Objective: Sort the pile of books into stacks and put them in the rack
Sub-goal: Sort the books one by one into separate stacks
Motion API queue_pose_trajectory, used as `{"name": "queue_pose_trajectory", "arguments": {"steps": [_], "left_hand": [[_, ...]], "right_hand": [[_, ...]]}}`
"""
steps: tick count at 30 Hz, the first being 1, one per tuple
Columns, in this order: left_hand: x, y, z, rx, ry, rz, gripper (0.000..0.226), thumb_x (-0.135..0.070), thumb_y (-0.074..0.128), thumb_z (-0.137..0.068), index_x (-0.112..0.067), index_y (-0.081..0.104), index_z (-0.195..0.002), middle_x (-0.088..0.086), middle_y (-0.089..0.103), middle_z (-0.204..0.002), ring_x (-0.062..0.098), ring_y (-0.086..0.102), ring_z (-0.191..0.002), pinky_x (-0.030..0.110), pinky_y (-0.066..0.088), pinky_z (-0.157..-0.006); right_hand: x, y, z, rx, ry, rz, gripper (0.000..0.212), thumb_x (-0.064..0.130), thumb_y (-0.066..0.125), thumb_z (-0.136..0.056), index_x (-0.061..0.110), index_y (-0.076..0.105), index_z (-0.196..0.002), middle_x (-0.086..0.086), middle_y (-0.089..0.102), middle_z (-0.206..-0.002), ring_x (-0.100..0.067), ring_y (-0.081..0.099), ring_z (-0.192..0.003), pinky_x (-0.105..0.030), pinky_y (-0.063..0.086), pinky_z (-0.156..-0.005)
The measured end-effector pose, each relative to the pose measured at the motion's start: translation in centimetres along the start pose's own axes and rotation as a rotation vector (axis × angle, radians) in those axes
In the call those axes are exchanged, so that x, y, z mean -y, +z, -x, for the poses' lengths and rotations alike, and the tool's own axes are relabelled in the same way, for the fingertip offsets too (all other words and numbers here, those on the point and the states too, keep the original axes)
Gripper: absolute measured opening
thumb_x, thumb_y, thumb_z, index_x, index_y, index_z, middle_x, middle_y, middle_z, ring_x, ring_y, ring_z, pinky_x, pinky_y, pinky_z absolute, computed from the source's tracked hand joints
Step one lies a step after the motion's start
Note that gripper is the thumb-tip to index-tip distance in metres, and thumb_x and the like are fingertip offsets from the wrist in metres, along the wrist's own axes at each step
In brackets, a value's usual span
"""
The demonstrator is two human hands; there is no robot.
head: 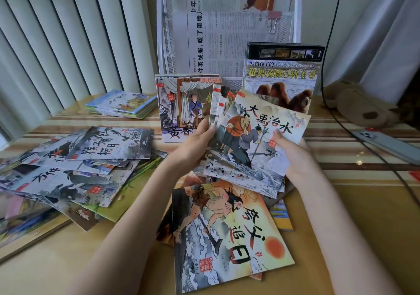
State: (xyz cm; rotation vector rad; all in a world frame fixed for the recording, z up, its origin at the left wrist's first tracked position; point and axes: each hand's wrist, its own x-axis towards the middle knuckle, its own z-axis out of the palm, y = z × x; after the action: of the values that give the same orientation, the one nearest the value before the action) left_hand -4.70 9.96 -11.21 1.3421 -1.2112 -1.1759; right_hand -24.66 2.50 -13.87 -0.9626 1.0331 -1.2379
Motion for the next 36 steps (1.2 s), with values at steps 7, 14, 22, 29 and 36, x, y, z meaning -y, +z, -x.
{"name": "queue_pose_trajectory", "arguments": {"steps": [7, 14, 22, 29, 36], "left_hand": [[0.4, 0.2, -0.8, -0.246, 0.465, -0.141, 0.016, -0.02, 0.052, -0.095, -0.01, 0.04, -0.101, 0.016, 0.055, -0.088, 0.015, 0.052, -0.078, 0.039, 0.05, -0.072], [0.7, -0.3, -0.7, -0.344, 0.408, -0.047, 0.05, -0.006, 0.069, -0.083, -0.017, 0.035, -0.118, -0.001, 0.059, -0.094, 0.001, 0.062, -0.08, 0.017, 0.052, -0.074], [3.3, 0.7, -1.8, -0.371, 0.459, -0.254, 0.072, -0.013, 0.072, -0.081, -0.028, 0.017, -0.124, 0.01, 0.046, -0.121, 0.021, 0.053, -0.112, 0.03, 0.045, -0.1], [2.7, -1.3, -2.4, -0.642, 0.592, -0.316, 0.074, -0.001, 0.068, -0.08, -0.026, 0.02, -0.131, 0.012, 0.049, -0.124, 0.022, 0.052, -0.114, 0.035, 0.043, -0.1], [5.4, -7.5, -4.8, -0.804, 0.311, -0.651, 0.088, 0.016, 0.04, -0.081, -0.002, -0.016, -0.147, 0.029, 0.023, -0.143, 0.038, 0.032, -0.126, 0.043, 0.025, -0.11]], "right_hand": [[1.7, 1.6, 1.4, 0.048, -0.448, -0.001, 0.069, 0.035, 0.069, -0.077, 0.015, 0.042, -0.137, 0.001, 0.056, -0.133, -0.008, 0.054, -0.12, -0.033, 0.041, -0.106], [0.4, 1.9, 0.5, 0.238, -0.348, 0.288, 0.089, 0.047, 0.08, -0.062, 0.036, 0.032, -0.136, -0.002, 0.049, -0.14, -0.012, 0.051, -0.124, -0.041, 0.04, -0.106], [-1.5, 2.5, 0.6, 0.19, -0.308, 0.65, 0.054, 0.037, 0.044, -0.097, 0.01, 0.024, -0.14, -0.004, 0.041, -0.136, -0.016, 0.041, -0.123, -0.026, 0.032, -0.089], [-1.3, 5.9, -0.2, 0.001, -0.691, 0.84, 0.025, 0.027, 0.058, -0.092, 0.012, 0.039, -0.091, 0.007, 0.037, -0.059, -0.005, 0.032, -0.046, -0.021, 0.028, -0.045], [-4.1, 13.3, -5.0, 0.002, -0.653, 1.143, 0.045, 0.038, 0.051, -0.095, 0.002, 0.043, -0.121, -0.014, 0.057, -0.101, -0.029, 0.057, -0.09, -0.028, 0.037, -0.063]]}}
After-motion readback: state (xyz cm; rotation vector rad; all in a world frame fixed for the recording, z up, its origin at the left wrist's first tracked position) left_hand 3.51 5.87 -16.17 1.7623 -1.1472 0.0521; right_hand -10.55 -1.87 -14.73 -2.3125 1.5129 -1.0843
